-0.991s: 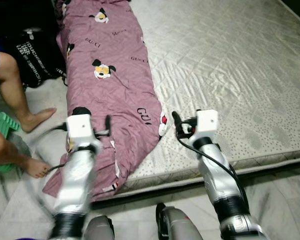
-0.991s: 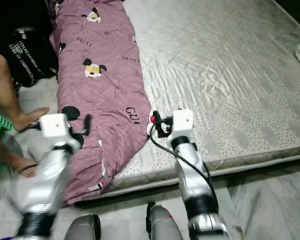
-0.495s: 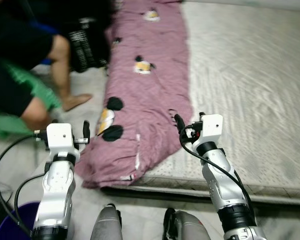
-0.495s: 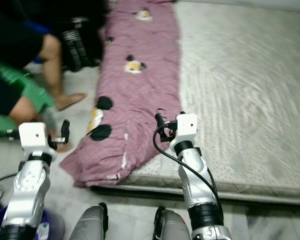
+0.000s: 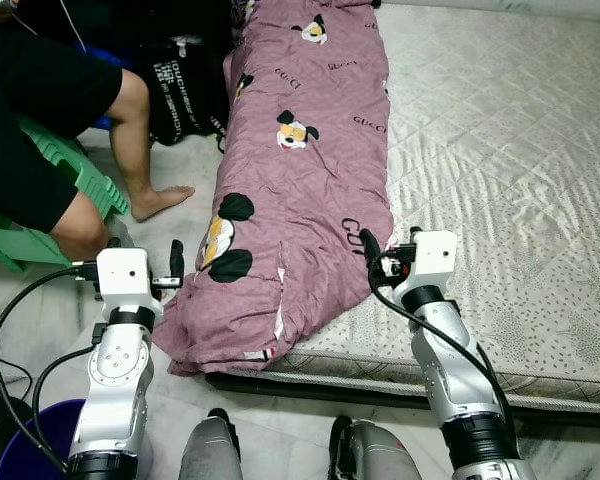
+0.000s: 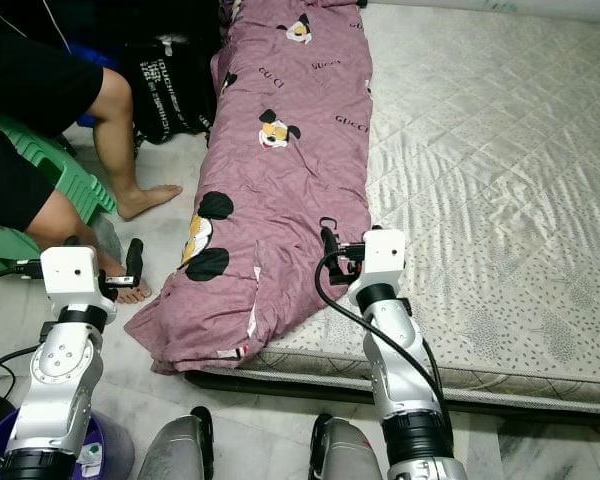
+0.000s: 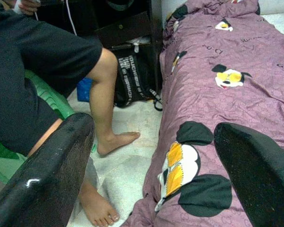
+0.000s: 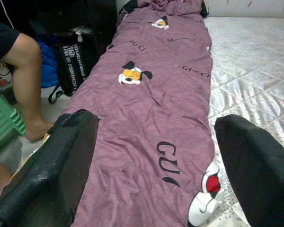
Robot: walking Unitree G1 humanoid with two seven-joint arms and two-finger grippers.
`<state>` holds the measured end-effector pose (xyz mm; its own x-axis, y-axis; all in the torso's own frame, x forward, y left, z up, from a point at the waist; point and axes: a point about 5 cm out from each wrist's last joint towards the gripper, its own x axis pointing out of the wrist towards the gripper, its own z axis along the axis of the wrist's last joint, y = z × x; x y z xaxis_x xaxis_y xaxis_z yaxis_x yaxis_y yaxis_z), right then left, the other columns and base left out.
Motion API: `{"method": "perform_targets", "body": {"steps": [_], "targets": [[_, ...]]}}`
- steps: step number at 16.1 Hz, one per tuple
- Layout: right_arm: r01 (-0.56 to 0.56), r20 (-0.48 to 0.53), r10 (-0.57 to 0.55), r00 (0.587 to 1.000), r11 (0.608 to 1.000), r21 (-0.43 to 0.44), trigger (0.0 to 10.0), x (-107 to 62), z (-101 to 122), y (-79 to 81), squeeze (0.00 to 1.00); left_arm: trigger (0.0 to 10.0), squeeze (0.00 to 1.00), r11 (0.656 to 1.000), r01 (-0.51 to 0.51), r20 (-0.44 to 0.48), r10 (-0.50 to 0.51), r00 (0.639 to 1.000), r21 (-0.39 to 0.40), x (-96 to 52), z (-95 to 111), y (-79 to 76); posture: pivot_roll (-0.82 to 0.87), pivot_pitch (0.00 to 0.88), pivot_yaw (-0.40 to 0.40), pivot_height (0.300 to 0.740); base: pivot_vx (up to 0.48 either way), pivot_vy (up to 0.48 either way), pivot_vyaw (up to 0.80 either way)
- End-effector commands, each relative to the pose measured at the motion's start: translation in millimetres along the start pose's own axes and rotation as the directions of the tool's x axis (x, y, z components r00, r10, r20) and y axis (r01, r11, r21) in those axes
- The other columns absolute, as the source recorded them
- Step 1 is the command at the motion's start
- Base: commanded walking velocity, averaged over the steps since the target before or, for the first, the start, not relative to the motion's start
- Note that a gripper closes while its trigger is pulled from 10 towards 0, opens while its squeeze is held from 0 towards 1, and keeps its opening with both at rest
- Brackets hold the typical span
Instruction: Clean up the room
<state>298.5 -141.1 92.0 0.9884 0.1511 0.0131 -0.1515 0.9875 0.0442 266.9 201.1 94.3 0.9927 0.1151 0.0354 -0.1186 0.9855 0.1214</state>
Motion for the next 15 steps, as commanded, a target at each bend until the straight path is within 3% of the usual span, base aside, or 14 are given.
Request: {"method": "perform_targets", "body": {"steps": [1,3,15], "targets": [[0.005,0.006,-0.005,1.0,1.0,0.007,10.0,-1.9,2.7,-0.7,0.0,10.0,0.0,1.0,0.008,-0.002,-0.008,1.0,0.007,-1.1,-1.3,0.5,0.0,0.159,-0.014,0.74,0.0,0.0,0.0],[0.001,0.005,-0.001,1.0,1.0,0.008,10.0,-1.4,3.3,0.0,0.0,10.0,0.0,1.0,0.007,-0.002,-0.007,1.0,0.005,-0.4,-0.9,0.4,0.0,0.165,-0.016,0.74,0.0,0.0,0.0],[-0.007,0.006,0.007,1.0,1.0,0.017,10.0,1.3,4.2,2.1,0.0,10.0,0.0,1.0,-0.01,-0.011,0.01,1.0,0.004,8.4,0.6,-1.5,0.0,0.181,-0.008,0.581,0.0,0.0,0.0]]}}
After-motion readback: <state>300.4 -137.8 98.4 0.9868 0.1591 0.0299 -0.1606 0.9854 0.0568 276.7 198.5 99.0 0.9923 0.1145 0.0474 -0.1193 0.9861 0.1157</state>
